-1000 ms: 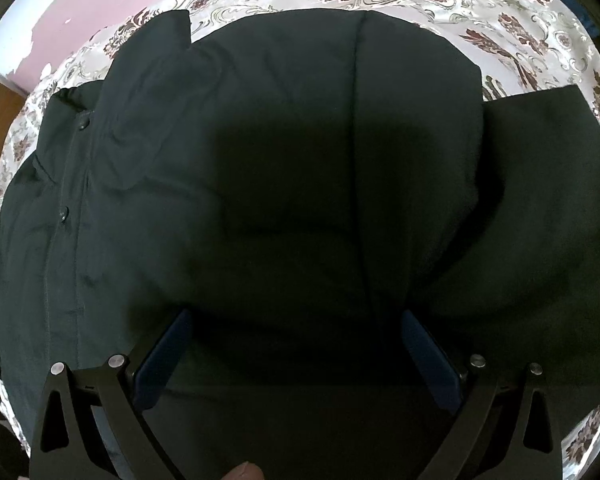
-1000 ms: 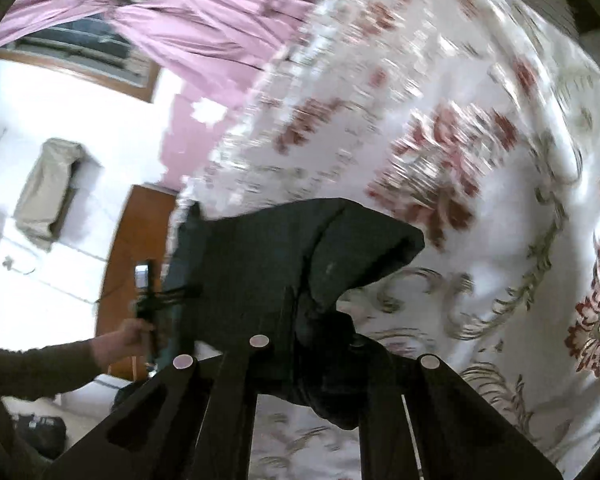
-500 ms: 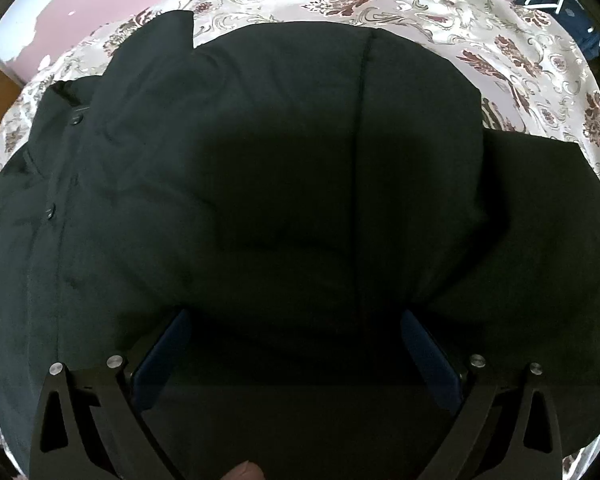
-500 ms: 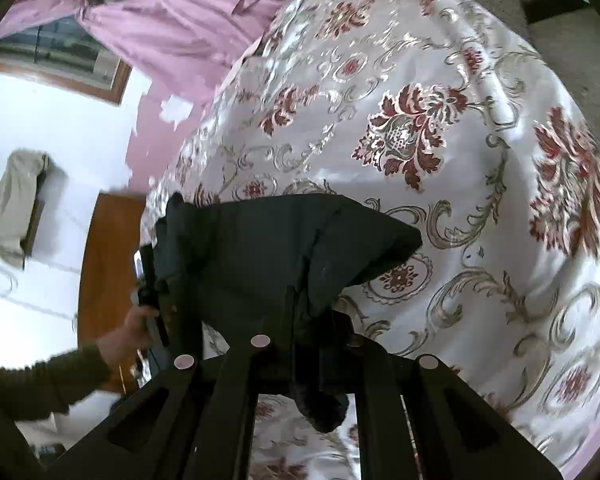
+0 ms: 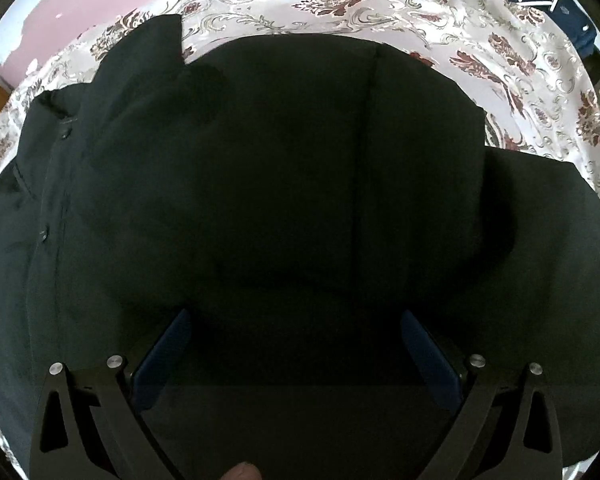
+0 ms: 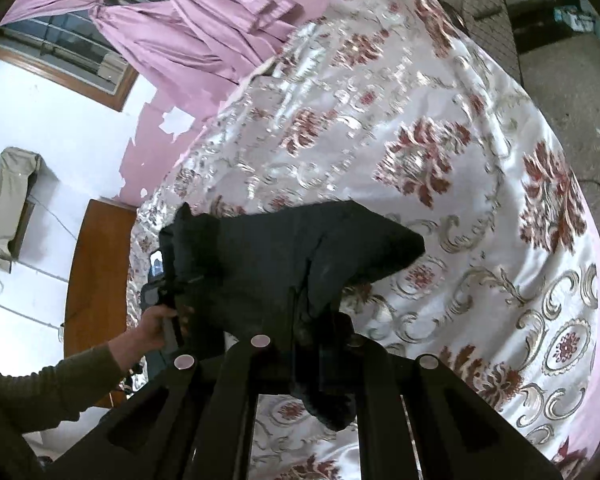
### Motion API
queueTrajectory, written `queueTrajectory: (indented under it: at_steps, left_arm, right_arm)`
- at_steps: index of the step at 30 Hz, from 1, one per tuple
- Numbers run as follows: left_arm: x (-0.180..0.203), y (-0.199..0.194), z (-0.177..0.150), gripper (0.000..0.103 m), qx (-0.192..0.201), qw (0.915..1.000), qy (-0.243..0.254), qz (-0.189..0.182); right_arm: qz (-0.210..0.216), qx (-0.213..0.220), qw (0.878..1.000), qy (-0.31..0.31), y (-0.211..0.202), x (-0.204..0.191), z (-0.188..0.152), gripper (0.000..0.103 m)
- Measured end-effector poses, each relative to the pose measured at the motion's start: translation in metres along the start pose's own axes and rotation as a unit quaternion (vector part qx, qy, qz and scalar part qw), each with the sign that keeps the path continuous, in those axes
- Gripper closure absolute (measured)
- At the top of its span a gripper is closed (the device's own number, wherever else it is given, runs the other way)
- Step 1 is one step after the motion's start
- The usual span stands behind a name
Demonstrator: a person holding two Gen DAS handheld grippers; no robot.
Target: Fold large clothes
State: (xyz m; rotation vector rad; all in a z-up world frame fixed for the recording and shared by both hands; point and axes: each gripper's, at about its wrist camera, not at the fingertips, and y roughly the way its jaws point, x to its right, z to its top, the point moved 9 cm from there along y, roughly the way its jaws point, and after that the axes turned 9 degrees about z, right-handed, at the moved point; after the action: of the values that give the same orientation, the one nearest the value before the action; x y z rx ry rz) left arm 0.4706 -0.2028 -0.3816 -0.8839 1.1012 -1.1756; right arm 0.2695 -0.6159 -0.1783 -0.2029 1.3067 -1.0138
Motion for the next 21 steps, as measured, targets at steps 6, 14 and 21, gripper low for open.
queueTrajectory:
  at_steps: [6,14,21]
  left_arm:
    - [-0.049,-0.018,-0.015,0.000,-0.003,0.9991,-0.035,-0.024]
    - [-0.149,-0.039,-0.068,0.000,0.017,0.9979,-0.052,-0.035]
    - [-0.232,-0.045,-0.118,0.000,0.023,0.9983,-0.051,-0.015]
  right_arm:
    - [0.024,0.026,0.999,-0.026,-0.016,-0.076,0.021,0.096]
    - [0.058,0.017,0.996,-0.070,0.016,-0.202,0.029,0.096]
    - [0.067,-0.039,0.994,-0.080,0.103,-0.278,0.010,0.096]
